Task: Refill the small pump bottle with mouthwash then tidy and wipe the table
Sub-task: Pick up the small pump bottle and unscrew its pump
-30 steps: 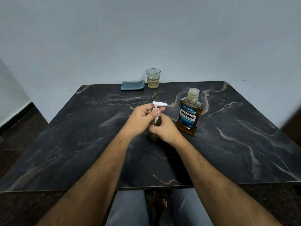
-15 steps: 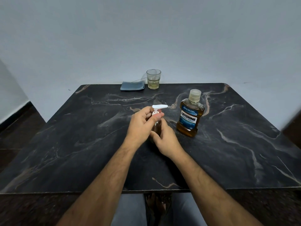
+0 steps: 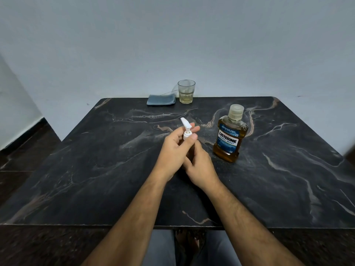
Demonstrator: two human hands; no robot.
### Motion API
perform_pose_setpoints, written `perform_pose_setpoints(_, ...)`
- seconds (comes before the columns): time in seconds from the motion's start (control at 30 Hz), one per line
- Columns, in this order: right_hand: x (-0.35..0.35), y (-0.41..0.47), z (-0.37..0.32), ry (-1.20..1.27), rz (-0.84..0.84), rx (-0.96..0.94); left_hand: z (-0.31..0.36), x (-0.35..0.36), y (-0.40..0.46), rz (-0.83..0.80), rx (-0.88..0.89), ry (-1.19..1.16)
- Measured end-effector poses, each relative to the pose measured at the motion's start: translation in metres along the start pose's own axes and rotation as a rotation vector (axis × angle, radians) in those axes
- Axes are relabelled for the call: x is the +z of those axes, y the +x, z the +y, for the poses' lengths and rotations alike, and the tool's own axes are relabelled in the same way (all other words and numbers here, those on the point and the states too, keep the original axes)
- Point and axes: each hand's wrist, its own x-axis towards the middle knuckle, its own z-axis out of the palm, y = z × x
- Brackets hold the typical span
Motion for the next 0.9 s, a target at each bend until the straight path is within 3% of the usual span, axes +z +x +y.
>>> perform_pose_setpoints(0.2, 0.001, 0.002, 0.002, -0.015, -0.004, 0.015, -0.002, -0.015, -0.010, 0.050, 0.061, -0.042)
perform_pose_setpoints(0.43, 0.000, 0.001, 0.003, -0.005, -0.006, 0.011, -0.003, -0.016, 0.002, 0.136, -0.004, 0.049)
perform_pose_setpoints(0.9, -0.001, 0.001, 0.002, 0.005, -0.027, 0.014, 0.009, -0.009, -0.003, -0.018, -0.019, 0.066)
